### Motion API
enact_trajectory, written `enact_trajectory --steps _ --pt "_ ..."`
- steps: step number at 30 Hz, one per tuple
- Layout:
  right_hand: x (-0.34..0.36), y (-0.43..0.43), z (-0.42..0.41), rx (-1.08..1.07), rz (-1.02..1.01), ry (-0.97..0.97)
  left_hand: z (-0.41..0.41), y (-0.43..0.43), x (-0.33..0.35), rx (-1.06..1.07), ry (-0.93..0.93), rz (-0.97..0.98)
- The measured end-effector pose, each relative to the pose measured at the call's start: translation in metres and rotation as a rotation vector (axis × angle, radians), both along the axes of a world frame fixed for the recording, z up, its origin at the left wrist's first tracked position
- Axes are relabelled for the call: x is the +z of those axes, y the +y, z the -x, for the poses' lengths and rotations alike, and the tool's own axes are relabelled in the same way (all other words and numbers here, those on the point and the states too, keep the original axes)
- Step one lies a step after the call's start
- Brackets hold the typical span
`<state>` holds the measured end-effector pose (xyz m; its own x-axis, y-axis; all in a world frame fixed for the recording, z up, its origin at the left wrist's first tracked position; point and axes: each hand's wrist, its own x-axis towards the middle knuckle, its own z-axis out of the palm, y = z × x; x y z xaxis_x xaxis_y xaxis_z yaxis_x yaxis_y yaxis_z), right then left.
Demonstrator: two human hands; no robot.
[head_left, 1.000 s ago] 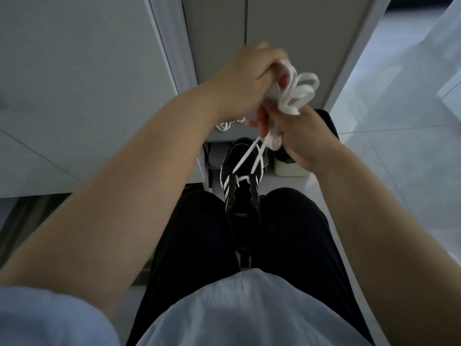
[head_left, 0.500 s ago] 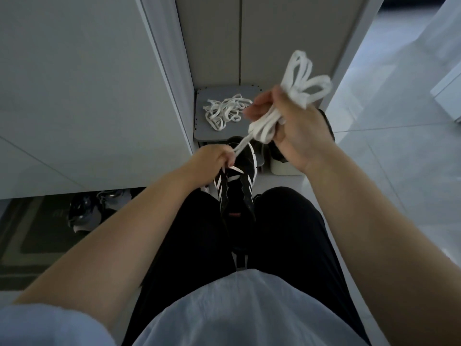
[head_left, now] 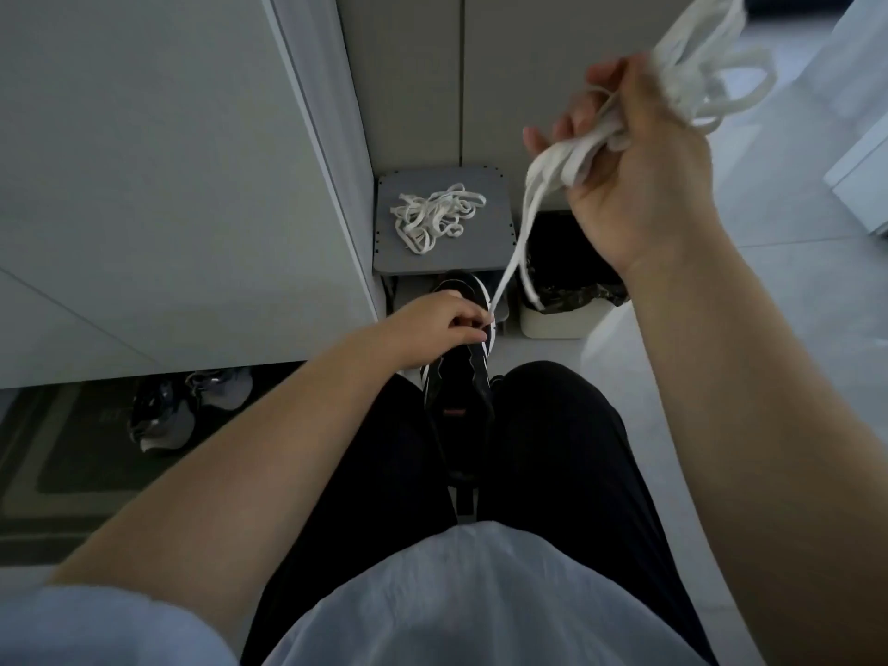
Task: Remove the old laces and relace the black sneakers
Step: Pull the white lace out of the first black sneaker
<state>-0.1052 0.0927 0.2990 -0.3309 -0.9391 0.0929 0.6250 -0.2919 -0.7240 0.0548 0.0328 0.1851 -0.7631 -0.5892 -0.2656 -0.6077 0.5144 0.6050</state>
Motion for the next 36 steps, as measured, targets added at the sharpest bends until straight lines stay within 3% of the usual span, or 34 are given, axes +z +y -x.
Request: enact_trajectory --steps 3,7,12,14,17,21,24,30,34,36 --pt "0.008 0.005 0.010 -0.034 -0.010 0.020 0.005 0.002 -0.005 0.062 0.083 0.042" --pt "-0.013 0.017 0.014 -0.006 -0.216 0.035 0.000 -0.005 0.012 0.229 0.094 0.108" --pt "-0.064 0.044 0.009 0.075 -0.595 0.053 -0.018 0.020 0.003 0.224 -0.407 0.084" --pt "-0.088 0.055 0.009 0.100 -0.794 0.270 -0.021 0.037 -0.009 0.177 -0.440 0.022" --pt "-0.112 0.070 0.015 0.170 -0.990 0.980 -0.021 0.048 -0.018 0.199 -0.394 0.008" --pt "-0.125 0.082 0.015 0.326 -0.856 1.407 -0.020 0.047 -0.020 0.206 -0.373 0.041" --pt "-0.141 0.088 0.014 0.271 -0.784 1.632 -0.018 0.044 -0.021 0.193 -0.364 0.071" --pt "-0.157 0.085 0.015 0.123 -0.658 1.635 -0.014 0.021 -0.039 0.262 -0.371 0.015" --pt "-0.147 0.055 0.048 0.170 -0.860 1.192 0.002 -0.011 -0.080 0.262 -0.556 -0.125" --pt "-0.146 0.030 0.074 0.158 -0.894 0.992 0.007 -0.025 -0.118 0.294 -0.543 -0.231"
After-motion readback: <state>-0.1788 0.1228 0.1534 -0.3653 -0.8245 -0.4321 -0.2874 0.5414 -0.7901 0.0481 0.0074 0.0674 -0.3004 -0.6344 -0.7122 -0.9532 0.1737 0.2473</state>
